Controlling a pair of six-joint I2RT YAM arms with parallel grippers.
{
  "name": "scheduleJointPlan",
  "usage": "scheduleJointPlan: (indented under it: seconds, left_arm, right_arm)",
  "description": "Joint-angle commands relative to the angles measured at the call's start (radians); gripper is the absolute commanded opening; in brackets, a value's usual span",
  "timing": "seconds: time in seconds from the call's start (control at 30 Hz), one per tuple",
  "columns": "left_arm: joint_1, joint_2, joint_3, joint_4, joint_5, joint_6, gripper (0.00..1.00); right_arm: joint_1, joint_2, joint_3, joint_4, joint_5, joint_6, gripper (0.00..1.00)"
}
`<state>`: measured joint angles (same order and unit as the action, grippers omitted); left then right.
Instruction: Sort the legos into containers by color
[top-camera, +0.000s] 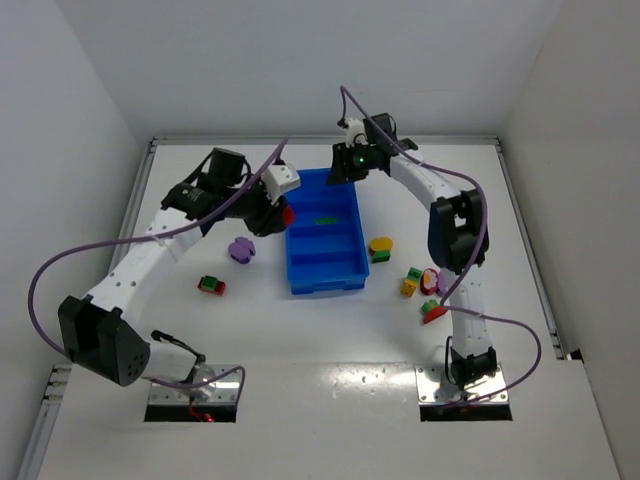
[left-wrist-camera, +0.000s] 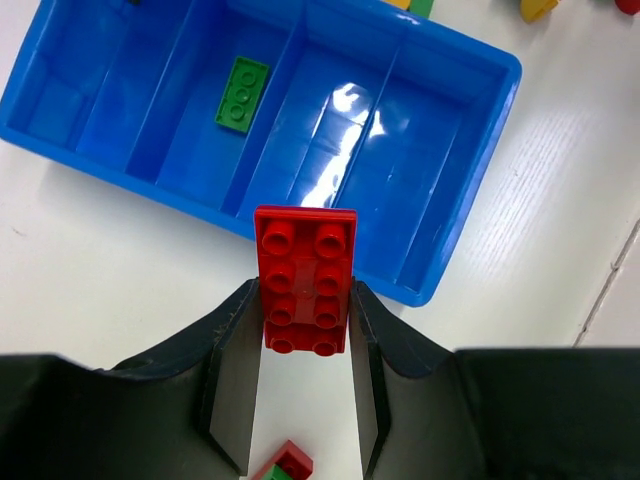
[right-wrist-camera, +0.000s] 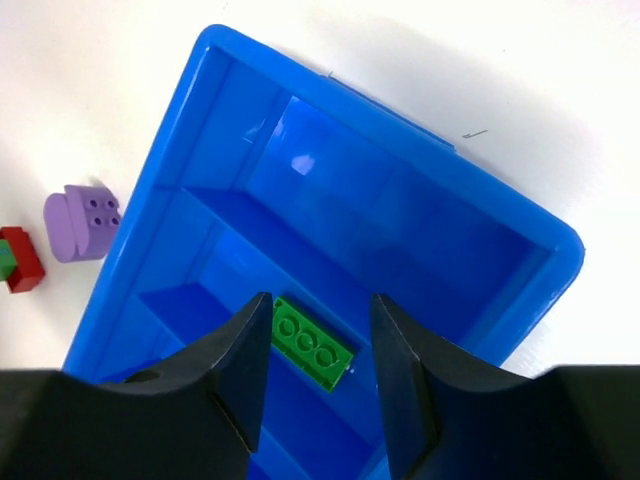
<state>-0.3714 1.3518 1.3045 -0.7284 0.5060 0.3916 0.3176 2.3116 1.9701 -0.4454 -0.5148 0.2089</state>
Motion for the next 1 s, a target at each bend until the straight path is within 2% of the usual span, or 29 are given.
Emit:
scheduleJointPlan:
  seconds: [0.0, 0.1, 0.13, 0.27, 0.57, 0.77, 0.97]
  left_arm:
    - [-0.029, -0.037, -0.005, 0.011, 0.028, 0.021, 0.02]
    - [-0.081, -0.025, -0.030, 0.011, 0.028, 0.032, 0.03]
    - [-0.112, -0.013, -0.043, 0.023, 0.028, 0.032, 0.03]
    - [-0.173, 0.042, -0.071, 0.046, 0.005, 0.042, 0.06]
    - [-0.236, 0.164, -0.102, 0.121, 0.005, 0.043, 0.14]
    - [-0.256, 0.256, -0.080, 0.144, -0.004, 0.062, 0.14]
    - [-0.256, 0.294, -0.080, 0.158, -0.004, 0.093, 0.25]
  right_arm:
    - [0.003, -0.079, 0.018, 0.028, 0.025, -0.040, 0.45]
    - [-0.006, -0.155, -0.062, 0.028, 0.062, -0.040, 0.56]
    - [-0.015, -0.208, -0.077, 0.028, 0.111, -0.040, 0.63]
    - [-0.038, -0.326, -0.138, 0.028, 0.225, -0.049, 0.72]
    - [-0.113, -0.495, -0.263, 0.010, 0.269, -0.080, 0.73]
    - [-0.153, -0.546, -0.300, 0.001, 0.260, -0.080, 0.75]
    - [-0.175, -0.546, -0.300, 0.001, 0.260, -0.089, 0.75]
